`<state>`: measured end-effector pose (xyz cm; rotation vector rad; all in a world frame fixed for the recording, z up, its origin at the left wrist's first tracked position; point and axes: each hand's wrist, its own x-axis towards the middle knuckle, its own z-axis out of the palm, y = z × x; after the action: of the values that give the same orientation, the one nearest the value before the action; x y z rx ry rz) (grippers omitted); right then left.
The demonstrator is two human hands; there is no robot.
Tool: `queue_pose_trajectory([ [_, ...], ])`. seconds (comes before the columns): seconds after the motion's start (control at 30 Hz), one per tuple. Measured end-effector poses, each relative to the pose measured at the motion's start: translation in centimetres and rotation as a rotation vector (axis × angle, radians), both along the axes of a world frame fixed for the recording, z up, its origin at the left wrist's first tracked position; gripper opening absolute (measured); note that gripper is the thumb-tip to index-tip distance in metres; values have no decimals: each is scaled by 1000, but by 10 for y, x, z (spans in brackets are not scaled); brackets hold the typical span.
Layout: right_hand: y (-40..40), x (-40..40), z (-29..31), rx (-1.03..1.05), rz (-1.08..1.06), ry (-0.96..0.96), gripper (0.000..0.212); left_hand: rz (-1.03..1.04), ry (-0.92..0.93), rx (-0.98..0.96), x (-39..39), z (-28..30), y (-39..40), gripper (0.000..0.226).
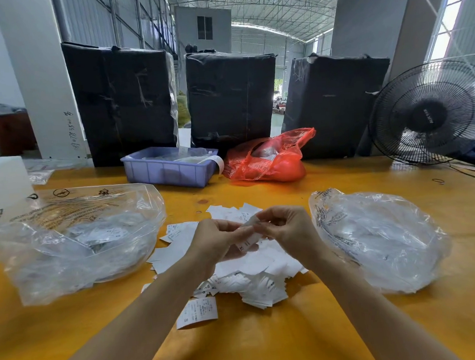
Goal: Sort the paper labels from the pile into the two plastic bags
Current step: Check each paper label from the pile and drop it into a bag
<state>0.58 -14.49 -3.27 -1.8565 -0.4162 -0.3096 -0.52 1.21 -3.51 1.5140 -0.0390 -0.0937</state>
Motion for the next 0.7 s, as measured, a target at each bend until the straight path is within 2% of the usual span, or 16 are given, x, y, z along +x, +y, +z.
queue_pose_trajectory([
  [0.13, 1, 1, -2, 63, -7, 6, 28, 40, 35, -53, 2, 1, -2, 27],
  [0.27, 2, 1, -3, 31, -51, -20, 16, 88, 49, -41, 4, 1, -3, 25],
  [0.47, 6, -4, -1, 72, 92, 74, 5, 200, 53, -20, 8, -1, -4, 24],
  [0.57, 10, -8, 2, 55, 155, 154, 20, 252, 42, -82, 8, 0, -5, 20],
  [0.7, 15, -9, -1, 85, 188, 219, 24, 249, 20, -222, 6, 2, -5, 21],
])
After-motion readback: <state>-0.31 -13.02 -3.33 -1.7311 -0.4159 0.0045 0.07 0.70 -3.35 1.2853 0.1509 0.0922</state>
